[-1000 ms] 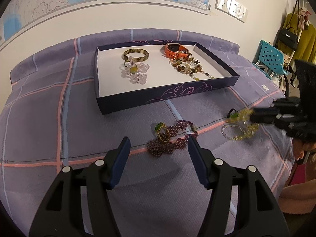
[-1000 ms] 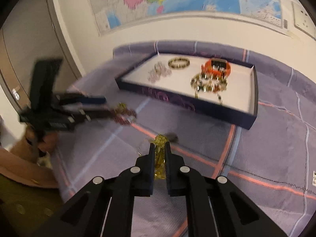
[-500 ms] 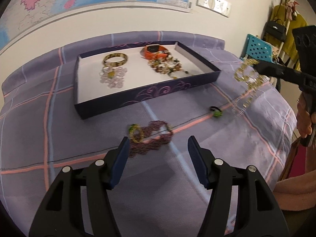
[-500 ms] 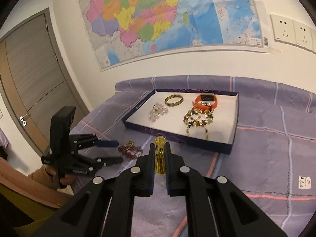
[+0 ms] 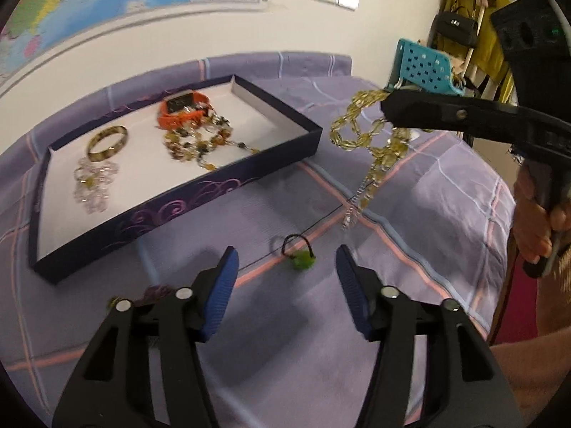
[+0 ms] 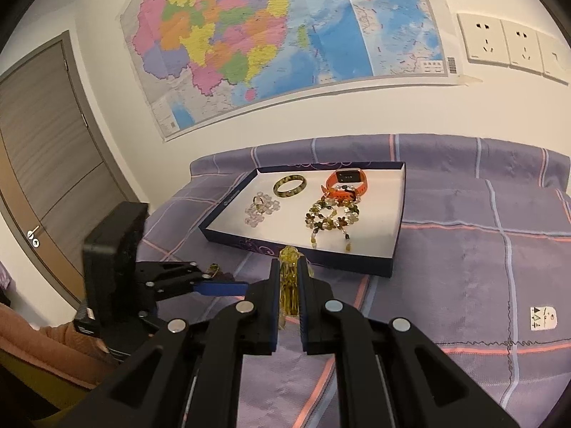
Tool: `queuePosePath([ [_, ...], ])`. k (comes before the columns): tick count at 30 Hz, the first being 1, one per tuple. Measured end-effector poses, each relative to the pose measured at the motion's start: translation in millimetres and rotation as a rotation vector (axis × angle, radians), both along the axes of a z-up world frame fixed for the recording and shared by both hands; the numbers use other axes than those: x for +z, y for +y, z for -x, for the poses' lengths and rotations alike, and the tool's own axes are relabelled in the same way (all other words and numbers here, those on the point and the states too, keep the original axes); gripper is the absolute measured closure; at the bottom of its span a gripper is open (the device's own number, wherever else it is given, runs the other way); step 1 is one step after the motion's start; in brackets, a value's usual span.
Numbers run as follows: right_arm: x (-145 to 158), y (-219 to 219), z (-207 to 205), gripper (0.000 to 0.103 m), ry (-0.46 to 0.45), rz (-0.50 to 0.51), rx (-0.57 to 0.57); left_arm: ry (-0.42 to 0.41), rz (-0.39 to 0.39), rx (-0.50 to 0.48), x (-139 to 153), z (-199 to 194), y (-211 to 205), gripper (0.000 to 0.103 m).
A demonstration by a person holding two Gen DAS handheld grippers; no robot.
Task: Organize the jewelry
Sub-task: 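Lift the gold chain necklace with right tool while left tool reaches hair tie, then grasp the green bead hair tie with left tool while right tool holds chain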
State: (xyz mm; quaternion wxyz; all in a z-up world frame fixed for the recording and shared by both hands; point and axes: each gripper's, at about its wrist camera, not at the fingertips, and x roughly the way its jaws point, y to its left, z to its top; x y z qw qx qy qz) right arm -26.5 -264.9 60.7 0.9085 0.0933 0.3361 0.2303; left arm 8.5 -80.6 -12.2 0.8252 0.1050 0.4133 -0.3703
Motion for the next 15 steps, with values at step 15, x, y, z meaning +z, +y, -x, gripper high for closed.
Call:
queuePosePath([
  [15, -8.1, -6.9, -3.5, 0.095, 0.02, -0.02, -0.008, 0.04, -0.016, -0.009, -11.2, -1.0, -14.2, 0.081],
])
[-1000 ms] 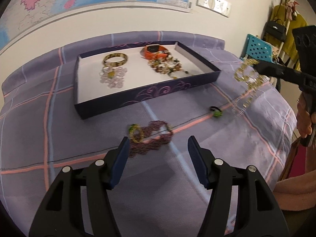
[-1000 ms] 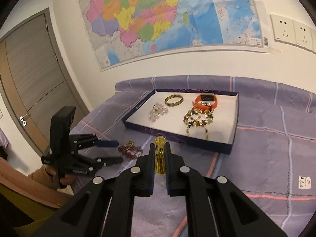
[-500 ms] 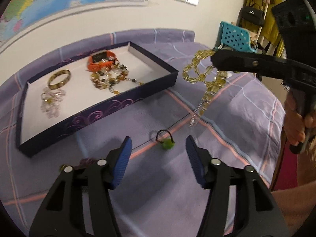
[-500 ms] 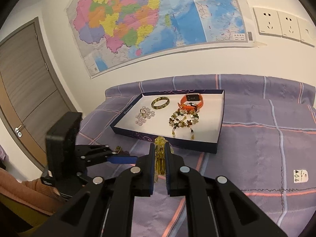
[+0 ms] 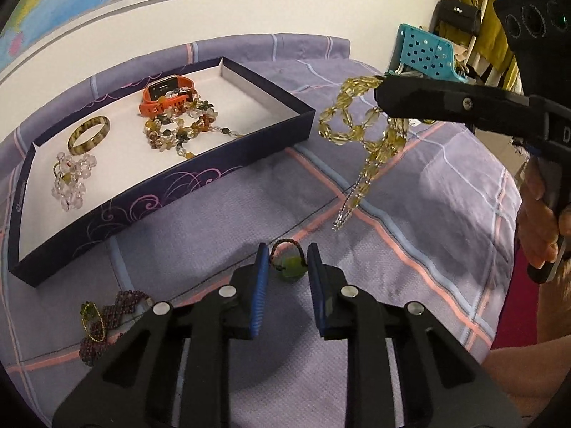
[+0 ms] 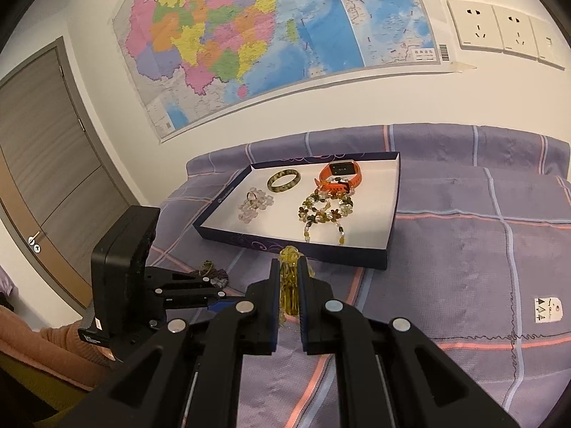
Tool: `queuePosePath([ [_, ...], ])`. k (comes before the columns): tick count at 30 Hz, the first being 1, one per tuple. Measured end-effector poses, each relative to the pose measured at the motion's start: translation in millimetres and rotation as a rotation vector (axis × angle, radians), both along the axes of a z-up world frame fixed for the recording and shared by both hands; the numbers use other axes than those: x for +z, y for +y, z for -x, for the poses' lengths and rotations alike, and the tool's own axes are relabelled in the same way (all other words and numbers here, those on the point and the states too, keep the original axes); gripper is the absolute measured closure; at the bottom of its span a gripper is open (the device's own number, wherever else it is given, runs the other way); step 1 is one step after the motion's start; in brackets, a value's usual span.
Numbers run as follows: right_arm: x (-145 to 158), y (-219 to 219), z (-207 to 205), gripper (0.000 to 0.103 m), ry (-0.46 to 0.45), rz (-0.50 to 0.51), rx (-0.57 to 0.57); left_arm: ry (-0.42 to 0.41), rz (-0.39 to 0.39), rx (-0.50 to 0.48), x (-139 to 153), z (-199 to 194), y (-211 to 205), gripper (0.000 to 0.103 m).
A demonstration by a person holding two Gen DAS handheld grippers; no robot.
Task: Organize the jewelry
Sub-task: 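Grasp the green bead hair tie with left tool while right tool holds chain, then carry the gold chain into the box with right tool while left carries hair tie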
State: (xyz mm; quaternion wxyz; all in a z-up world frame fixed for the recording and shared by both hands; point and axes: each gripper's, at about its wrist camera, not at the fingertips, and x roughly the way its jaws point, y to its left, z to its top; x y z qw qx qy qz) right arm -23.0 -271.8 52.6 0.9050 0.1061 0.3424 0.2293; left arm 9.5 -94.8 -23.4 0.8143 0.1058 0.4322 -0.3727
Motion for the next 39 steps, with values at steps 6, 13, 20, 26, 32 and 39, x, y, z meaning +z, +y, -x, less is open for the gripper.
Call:
queuePosePath([
  [6, 3.9, 4.6, -0.6, 0.095, -0.01, -0.001, 0.012, 0.003, 0.05, 0.032, 11.8, -0.7, 17.9, 0.081],
  [13, 10.7, 10.2, -4.6, 0.095, -0.028, -0.009, 0.016, -0.025, 0.082, 0.089, 30.4, -4.6, 39.9, 0.081],
  [20, 18.4, 18.1, -10.5, 0.095, -0.046, -0.005, 0.031, -0.063, 0.107, 0.141, 50.5, -10.5, 62.1, 0.081],
  [26, 21.7, 24.6, -19.3, 0.095, -0.052, -0.004, 0.039, -0.088, 0.11, 0.179, 59.3, -17.7, 75.5, 0.081],
  [32, 23.3, 27.5, -28.5, 0.095, -0.056, -0.006, 0.044, -0.104, 0.108, 0.208, 63.6, -25.0, 86.1, 0.081],
  [39, 27.9, 26.4, -38.0, 0.095, -0.065, -0.005, 0.038, -0.115, 0.11, 0.226, 68.0, -30.5, 93.8, 0.081],
])
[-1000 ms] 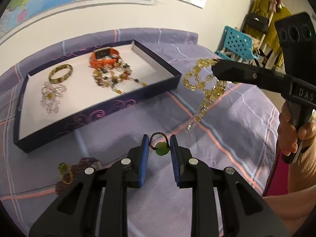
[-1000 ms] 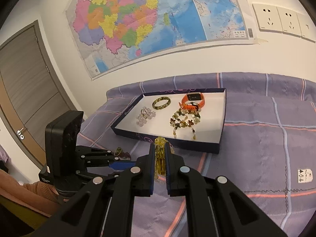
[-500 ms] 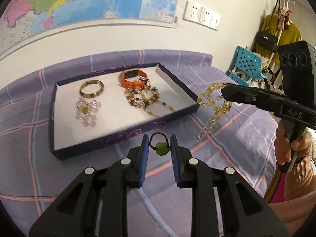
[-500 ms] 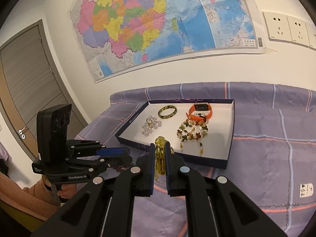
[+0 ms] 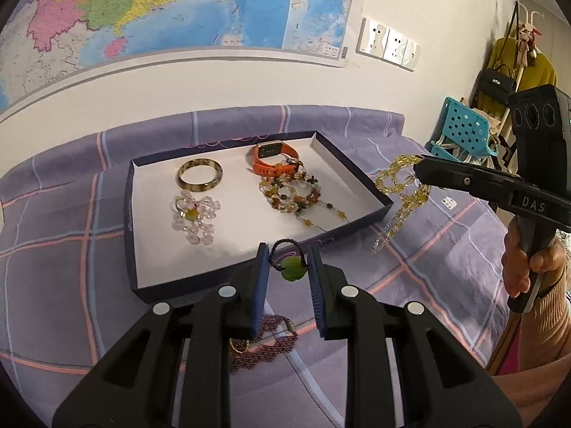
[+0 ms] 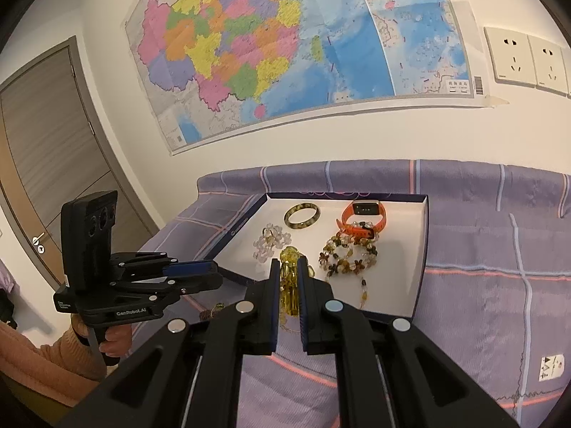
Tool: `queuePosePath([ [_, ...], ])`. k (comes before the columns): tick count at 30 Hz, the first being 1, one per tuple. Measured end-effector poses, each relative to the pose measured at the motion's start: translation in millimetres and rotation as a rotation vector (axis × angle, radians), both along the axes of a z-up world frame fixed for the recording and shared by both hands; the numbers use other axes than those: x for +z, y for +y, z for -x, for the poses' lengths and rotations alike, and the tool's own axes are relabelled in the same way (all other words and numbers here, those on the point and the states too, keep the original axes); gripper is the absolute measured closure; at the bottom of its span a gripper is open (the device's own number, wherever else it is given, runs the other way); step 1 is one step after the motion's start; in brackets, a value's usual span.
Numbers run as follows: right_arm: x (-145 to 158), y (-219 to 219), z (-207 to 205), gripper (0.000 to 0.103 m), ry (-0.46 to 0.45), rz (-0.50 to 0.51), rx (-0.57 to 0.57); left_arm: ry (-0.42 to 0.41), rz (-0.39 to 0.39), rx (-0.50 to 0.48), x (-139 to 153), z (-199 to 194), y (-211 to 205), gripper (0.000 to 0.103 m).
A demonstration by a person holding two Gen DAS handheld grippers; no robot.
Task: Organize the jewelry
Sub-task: 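Carry the gold chain into the box with right tool while left carries hair tie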
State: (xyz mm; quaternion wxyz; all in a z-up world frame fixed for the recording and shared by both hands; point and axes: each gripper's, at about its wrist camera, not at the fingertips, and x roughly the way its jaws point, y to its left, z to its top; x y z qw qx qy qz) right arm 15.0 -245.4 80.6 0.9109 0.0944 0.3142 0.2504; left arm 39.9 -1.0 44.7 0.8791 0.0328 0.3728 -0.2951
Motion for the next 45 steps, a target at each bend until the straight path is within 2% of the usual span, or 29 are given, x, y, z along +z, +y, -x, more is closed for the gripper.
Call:
queuePosePath([
  [29, 11.6, 1.5, -37.3, 0.095, -0.018, -0.012, -0.016, -0.026, -0.024, 0.062, 9.3, -33.3, 12.4, 0.081],
  [45, 2.4, -2.3, -62.2, 0.095, 0.015, -0.013, -0.043, -0.025, -0.06, 0.096, 2.6, -52.4, 15.0, 0.081],
])
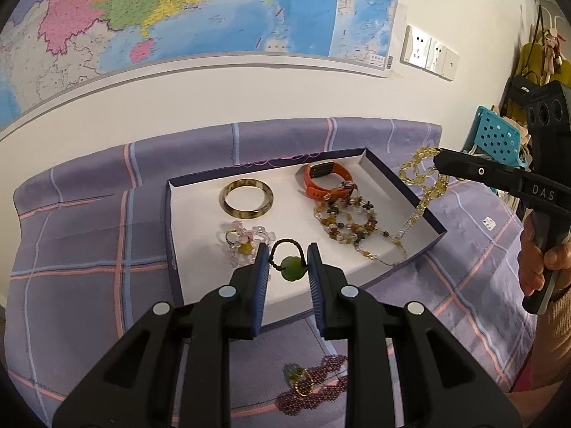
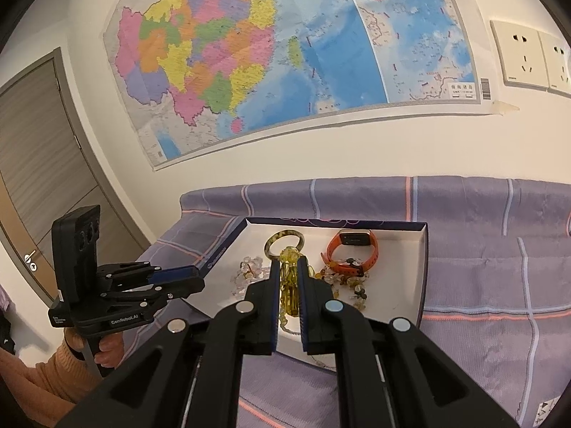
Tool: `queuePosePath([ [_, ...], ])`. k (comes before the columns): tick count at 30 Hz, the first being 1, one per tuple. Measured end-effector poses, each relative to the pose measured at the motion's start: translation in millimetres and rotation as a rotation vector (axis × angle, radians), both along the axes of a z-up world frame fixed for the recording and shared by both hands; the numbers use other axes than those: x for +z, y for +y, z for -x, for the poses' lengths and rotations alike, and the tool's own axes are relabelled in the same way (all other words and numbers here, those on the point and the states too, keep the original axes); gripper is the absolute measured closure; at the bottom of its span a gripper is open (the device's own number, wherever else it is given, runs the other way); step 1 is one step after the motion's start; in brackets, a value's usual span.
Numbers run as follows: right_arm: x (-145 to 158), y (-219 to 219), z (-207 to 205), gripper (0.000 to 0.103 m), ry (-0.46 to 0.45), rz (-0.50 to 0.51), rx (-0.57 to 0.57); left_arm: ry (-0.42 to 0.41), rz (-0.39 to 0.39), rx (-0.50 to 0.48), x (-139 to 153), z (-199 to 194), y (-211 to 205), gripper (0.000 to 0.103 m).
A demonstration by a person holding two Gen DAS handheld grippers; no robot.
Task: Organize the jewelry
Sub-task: 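Carry the gold chain into the box with right tool while left carries hair tie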
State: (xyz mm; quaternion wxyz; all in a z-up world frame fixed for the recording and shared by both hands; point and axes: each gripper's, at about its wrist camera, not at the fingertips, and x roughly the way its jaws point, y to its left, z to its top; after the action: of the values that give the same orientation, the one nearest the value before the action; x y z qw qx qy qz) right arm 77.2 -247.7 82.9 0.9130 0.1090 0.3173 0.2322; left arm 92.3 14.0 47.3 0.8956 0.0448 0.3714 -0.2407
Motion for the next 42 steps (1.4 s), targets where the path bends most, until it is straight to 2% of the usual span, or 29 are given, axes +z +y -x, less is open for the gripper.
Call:
queuePosePath([
  [42, -26.0, 4.3, -39.6, 0.095, 0.076, -0.005, -0.015, 0.092, -0.058, 0.074, -37.3, -49.7, 4.1, 0.081],
])
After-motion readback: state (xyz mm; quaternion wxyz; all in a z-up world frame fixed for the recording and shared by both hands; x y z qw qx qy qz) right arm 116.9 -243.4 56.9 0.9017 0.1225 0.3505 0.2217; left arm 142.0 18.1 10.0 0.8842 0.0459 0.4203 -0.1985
